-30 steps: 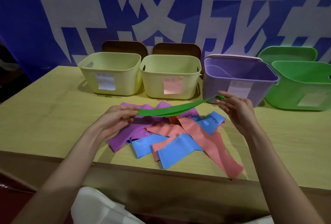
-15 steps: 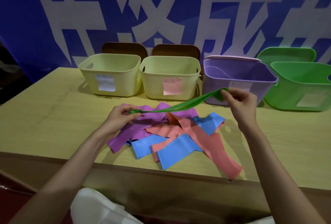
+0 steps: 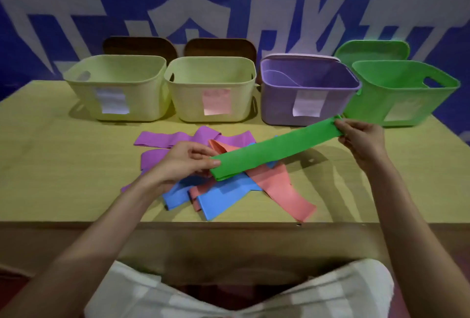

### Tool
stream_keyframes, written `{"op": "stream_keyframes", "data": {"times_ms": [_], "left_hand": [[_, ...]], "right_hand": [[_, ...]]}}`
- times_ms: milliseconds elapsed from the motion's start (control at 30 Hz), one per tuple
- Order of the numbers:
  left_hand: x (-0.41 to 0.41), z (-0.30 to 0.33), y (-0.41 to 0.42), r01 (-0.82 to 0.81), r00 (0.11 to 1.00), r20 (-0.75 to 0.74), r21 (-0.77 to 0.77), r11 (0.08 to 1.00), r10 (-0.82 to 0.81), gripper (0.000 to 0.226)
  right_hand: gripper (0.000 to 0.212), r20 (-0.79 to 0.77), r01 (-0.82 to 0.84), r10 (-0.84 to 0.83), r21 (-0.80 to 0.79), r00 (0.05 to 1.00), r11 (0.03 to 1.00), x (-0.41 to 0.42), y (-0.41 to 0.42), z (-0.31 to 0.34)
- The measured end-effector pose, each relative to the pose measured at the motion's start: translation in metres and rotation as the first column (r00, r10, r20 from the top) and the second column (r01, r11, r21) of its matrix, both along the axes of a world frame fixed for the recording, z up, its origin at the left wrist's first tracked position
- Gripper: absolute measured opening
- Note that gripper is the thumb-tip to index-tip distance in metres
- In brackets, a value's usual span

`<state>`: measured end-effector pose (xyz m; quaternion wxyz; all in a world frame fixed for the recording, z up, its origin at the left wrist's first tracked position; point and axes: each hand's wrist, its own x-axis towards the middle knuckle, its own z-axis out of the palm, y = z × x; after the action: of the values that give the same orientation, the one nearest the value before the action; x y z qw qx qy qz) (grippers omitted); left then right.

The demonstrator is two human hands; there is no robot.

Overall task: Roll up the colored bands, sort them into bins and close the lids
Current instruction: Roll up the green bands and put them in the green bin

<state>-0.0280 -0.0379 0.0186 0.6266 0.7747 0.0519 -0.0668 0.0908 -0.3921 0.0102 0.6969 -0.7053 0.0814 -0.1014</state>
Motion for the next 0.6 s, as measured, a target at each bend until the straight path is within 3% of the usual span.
{"op": "stream_keyframes", "data": {"times_ms": [100, 200, 400, 500, 600], "left_hand": [[0.003, -0.008, -0.04, 0.02, 0.998, -0.054, -0.099, 0.995, -0.025, 0.018], [0.006, -0.016, -0.081, 0.052, 0.993, -0.097, -0.137, 0.989, -0.066, 0.021], [0.001, -0.025, -0.158, 0.39, 0.921, -0.004, 0.043, 0.92, -0.39, 0.024], [-0.001, -0.026, -0.179, 0.522, 0.853, -0.049, 0.061, 0.851, -0.52, 0.014], [0.001, -0.03, -0.186, 0.545, 0.837, -0.105, 0.075, 0.835, -0.537, 0.004]], "right_hand": [[0.005, -0.072, 0.065, -0.069, -0.056, 0.995, 0.996, 0.006, -0.037, -0.007], [0.008, -0.076, 0.103, -0.126, -0.251, 0.989, 0.962, 0.012, -0.067, -0.012], [0.025, -0.037, 0.022, -0.063, -0.668, 0.997, 0.744, 0.036, -0.093, -0.021], [0.025, 0.024, 0.02, -0.003, -0.74, 1.0, 0.673, 0.047, -0.088, -0.023], [0.02, 0.052, 0.024, 0.031, -0.805, 0.998, 0.593, 0.059, -0.077, -0.026]]}}
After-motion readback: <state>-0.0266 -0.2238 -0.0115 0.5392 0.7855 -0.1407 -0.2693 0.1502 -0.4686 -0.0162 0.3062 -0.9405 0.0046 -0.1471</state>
